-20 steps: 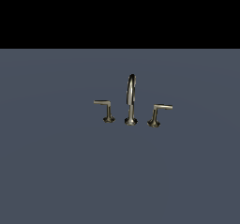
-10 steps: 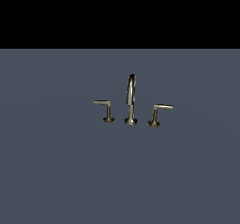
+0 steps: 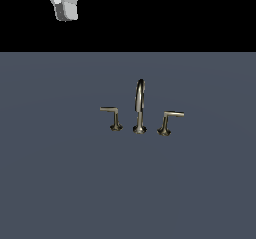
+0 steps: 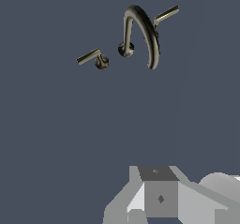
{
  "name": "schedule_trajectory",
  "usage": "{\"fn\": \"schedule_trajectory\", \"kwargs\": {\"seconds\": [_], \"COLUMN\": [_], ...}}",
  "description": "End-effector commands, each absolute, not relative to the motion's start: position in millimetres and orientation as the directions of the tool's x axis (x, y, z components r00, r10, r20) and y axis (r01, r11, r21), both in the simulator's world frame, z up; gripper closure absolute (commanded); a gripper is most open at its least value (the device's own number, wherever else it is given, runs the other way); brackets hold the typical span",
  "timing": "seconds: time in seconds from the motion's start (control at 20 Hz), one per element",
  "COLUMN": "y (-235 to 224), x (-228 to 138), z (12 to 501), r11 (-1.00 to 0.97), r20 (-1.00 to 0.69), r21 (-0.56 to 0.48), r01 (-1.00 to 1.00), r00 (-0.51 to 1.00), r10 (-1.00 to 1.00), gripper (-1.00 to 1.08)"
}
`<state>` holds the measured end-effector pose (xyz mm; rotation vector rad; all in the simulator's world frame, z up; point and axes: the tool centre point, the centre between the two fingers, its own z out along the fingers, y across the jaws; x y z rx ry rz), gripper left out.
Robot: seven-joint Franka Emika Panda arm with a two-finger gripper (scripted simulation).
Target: Turn on the faucet by rotating a designated handle.
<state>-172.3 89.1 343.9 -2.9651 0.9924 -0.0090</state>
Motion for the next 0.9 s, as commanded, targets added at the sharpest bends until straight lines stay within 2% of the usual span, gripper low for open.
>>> {"fn": "schedule_trajectory", "kwargs": {"seconds": [0.0,0.85], "y": [96,119], "x": [-161,-87], "z": [331,256], "r11": [-0.765,-0.522], "r20": [-0.001,-0.008], "r21": [-0.017,-0.018], "r01": [-0.644,-0.853], "r00": [0.765,0.522], "r10": [-0.644,-0.853], "gripper": [1.08,1.08]}}
